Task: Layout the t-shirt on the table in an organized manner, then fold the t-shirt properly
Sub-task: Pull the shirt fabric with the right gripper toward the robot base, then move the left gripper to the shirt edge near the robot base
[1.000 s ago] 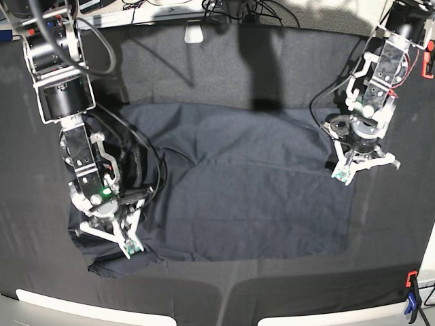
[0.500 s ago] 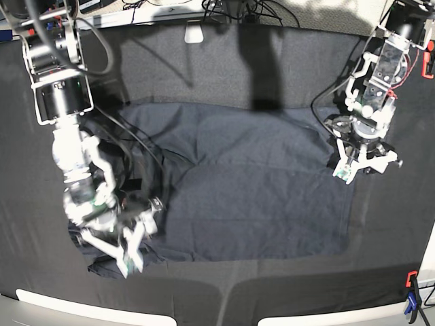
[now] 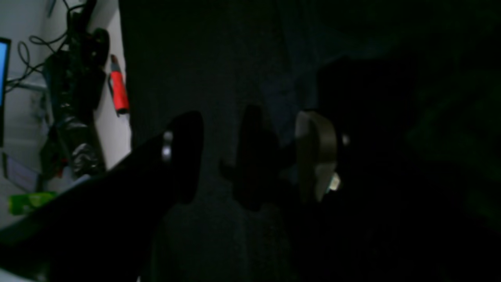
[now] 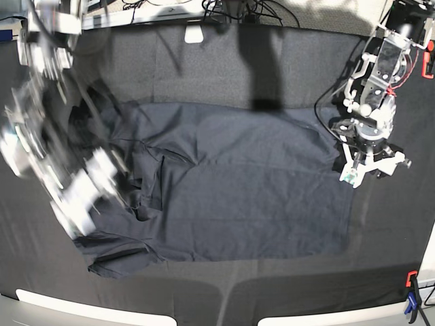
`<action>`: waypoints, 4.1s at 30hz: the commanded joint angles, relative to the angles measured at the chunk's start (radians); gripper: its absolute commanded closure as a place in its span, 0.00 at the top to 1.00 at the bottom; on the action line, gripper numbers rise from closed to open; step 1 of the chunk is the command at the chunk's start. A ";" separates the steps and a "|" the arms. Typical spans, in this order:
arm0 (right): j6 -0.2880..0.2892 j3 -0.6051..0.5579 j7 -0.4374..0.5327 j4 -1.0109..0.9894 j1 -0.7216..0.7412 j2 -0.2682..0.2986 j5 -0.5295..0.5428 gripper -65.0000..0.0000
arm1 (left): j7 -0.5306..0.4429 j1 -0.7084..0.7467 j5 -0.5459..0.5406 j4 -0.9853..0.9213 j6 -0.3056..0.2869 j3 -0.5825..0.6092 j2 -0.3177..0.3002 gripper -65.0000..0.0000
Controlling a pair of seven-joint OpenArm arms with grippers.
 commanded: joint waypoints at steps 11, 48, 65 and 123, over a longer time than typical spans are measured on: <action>0.044 0.238 0.104 0.025 -0.307 0.013 0.005 0.52 | -0.016 -0.007 -0.008 0.018 0.019 -0.006 -0.009 0.54; 0.044 0.220 0.025 -0.187 -0.160 0.214 -0.081 0.00 | 0.004 -0.007 -0.007 0.019 0.018 -0.006 -0.009 0.54; 0.044 0.220 0.011 -0.187 -0.160 0.197 -0.039 0.00 | 0.025 0.243 -0.337 0.444 -0.045 -0.006 0.011 0.54; 0.044 0.220 0.064 -0.134 -0.168 0.385 -0.039 0.28 | 0.052 0.414 0.091 0.056 -0.007 -0.006 0.014 0.54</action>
